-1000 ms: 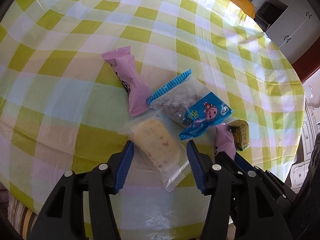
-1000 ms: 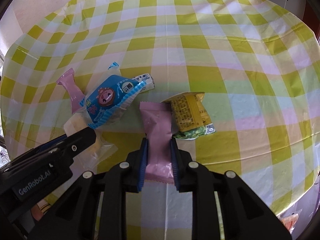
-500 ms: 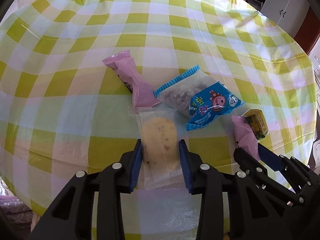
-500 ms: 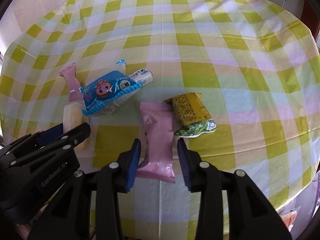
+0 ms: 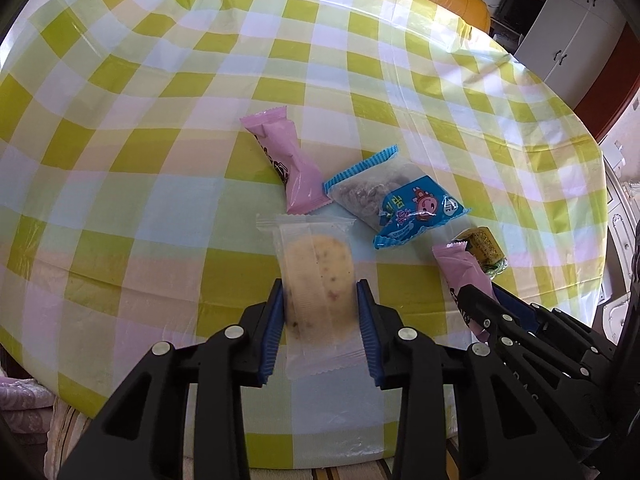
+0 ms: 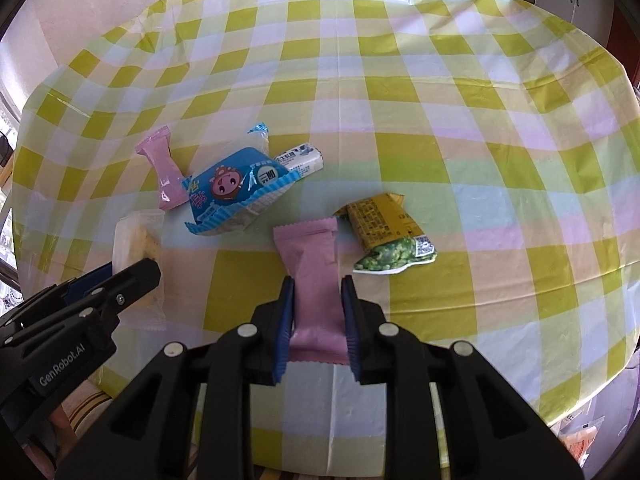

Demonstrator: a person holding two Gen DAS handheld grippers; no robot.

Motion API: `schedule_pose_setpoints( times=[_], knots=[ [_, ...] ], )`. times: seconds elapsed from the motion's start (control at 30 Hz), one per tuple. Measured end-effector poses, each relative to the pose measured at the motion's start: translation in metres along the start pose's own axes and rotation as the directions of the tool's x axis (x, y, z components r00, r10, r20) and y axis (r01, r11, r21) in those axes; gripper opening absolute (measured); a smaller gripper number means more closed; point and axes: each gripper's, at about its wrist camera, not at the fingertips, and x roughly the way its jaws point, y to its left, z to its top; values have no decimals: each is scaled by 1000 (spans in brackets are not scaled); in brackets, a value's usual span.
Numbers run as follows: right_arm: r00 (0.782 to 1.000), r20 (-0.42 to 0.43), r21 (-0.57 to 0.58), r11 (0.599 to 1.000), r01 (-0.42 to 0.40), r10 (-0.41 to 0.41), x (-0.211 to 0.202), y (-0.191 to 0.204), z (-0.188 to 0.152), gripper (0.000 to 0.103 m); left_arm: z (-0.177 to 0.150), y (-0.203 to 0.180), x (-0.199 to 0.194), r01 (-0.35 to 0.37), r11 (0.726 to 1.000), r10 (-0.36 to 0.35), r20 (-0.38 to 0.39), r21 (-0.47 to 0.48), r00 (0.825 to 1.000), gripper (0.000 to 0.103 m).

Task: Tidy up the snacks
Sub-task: 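Carry both snacks over the white box and open both tools to drop them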

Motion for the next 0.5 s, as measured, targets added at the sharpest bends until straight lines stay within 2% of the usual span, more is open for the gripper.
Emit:
schedule_pose_setpoints(
  times=[0.27, 0.5],
  knots=[
    [999, 34, 37, 999, -37, 35, -27, -15, -9, 23, -5, -7, -14, 17, 1000, -17, 16, 16, 1000, 35],
    [998, 64, 90, 995, -31, 26, -54, -42, -26, 23, -15, -33, -22, 56, 996, -56, 4, 74, 998, 35]
  ],
)
